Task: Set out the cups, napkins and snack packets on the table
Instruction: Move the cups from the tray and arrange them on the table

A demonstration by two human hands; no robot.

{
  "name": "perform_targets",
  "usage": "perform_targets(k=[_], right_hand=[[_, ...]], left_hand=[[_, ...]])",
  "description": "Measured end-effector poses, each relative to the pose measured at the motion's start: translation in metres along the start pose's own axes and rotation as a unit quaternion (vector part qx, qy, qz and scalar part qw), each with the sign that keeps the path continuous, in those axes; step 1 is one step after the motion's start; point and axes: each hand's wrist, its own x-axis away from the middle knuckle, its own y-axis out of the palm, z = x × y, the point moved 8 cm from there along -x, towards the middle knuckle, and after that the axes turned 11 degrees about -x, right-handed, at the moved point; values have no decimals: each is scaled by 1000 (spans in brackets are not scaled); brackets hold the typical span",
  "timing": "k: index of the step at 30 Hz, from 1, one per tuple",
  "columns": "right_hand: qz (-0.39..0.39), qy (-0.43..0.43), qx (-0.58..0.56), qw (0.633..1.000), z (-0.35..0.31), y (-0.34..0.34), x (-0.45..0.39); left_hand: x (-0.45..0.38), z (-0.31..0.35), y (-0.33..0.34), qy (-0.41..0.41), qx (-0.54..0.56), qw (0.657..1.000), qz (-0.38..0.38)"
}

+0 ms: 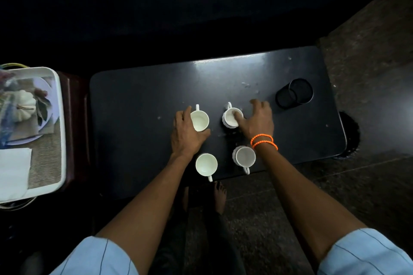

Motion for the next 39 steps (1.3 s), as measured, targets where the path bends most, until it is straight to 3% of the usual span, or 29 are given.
perform_targets(k=[5, 8, 14, 19, 26, 32, 36, 39], right_hand=[[193, 53, 96, 975, 35, -75, -17], [244, 113, 110, 957, 55, -106, -30], [200, 162, 1, 966, 81, -120, -63], [140, 158, -95, 973, 90, -109, -75], [137, 142, -110, 974, 99, -109, -81], [140, 125, -11, 982, 95, -118, -81], [170, 58, 90, 980, 61, -118, -68], [131, -38, 110, 985, 6, -88, -63]], left_hand=[[3, -5, -5, -2, 0, 1000, 17], [1, -5, -7, 8, -5, 1000, 29], [-9, 20, -16, 61, -56, 992, 97], [-23, 83, -8, 132, -55, 984, 104], [-42, 215, 35, 280, 8, 960, -23], [-41, 254, 49, 266, 31, 963, -34], [-39, 211, 37, 214, 39, 976, 0], [-49, 159, 8, 147, 43, 988, 35]])
